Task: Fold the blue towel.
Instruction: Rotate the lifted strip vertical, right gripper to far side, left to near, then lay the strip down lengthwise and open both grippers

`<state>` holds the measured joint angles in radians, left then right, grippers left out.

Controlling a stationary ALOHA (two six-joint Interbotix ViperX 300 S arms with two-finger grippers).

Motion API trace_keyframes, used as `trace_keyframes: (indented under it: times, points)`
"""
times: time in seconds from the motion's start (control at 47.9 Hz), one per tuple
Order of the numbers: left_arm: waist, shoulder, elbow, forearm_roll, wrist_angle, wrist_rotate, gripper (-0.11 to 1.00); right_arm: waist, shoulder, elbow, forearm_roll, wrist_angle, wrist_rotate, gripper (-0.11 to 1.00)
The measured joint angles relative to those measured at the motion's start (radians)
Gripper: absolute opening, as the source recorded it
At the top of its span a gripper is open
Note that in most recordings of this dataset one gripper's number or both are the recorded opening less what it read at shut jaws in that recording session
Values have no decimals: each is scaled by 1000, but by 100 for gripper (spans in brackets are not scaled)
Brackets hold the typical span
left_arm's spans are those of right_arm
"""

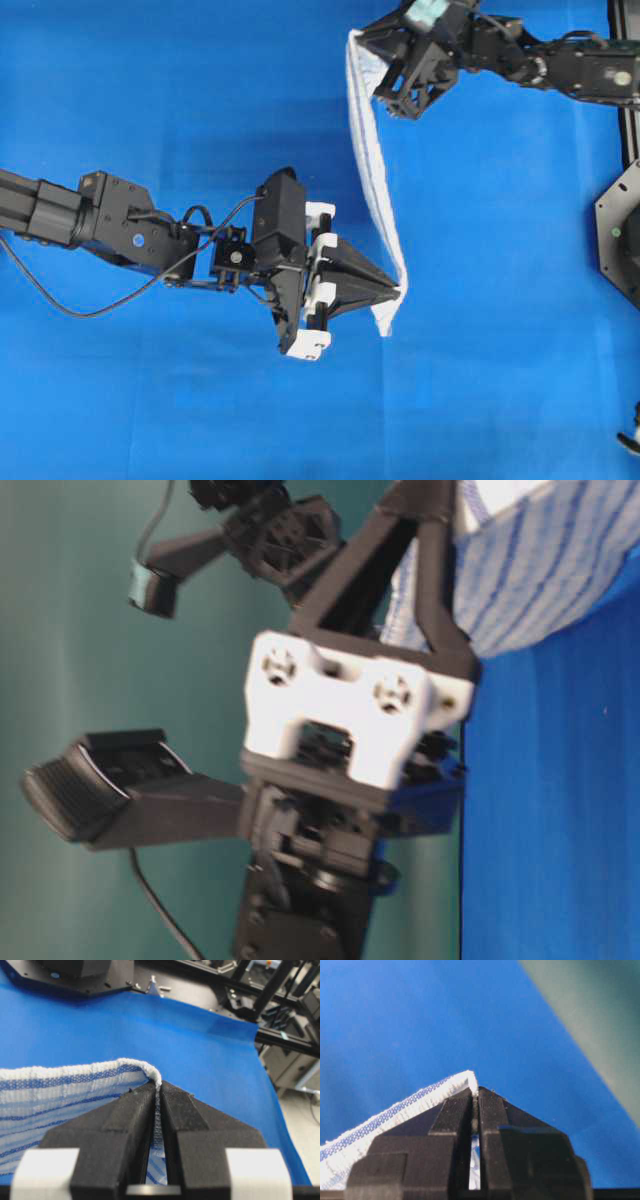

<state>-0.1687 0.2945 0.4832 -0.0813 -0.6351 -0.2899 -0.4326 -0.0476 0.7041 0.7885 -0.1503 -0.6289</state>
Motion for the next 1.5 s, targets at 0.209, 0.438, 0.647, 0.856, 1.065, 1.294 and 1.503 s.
trace_keyframes:
  times: [0.209, 0.438, 0.647, 0.856, 1.065, 1.294, 1.503]
  points:
    - [-11, 6, 52, -11, -35, -5, 3, 0, 75, -49, 0, 6, -3, 25]
    - [-29, 0, 130, -14, -58, -63, 3, 0, 127, -101, 0, 43, -11, 25]
    - [-32, -35, 204, -14, -61, -117, 3, 2, 184, -155, -2, 64, -11, 25]
    - [-41, -57, 255, -14, -61, -141, 3, 6, 255, -215, 0, 86, -12, 25]
    - [-46, -61, 275, -14, -31, -166, 28, 25, 318, -267, -2, 114, -14, 33]
    - [-51, -64, 264, -14, 49, -186, 90, 55, 331, -281, -29, 118, -25, 96]
    - [-54, -161, 287, -14, 156, -186, 92, 52, 301, -282, -52, 118, -26, 92]
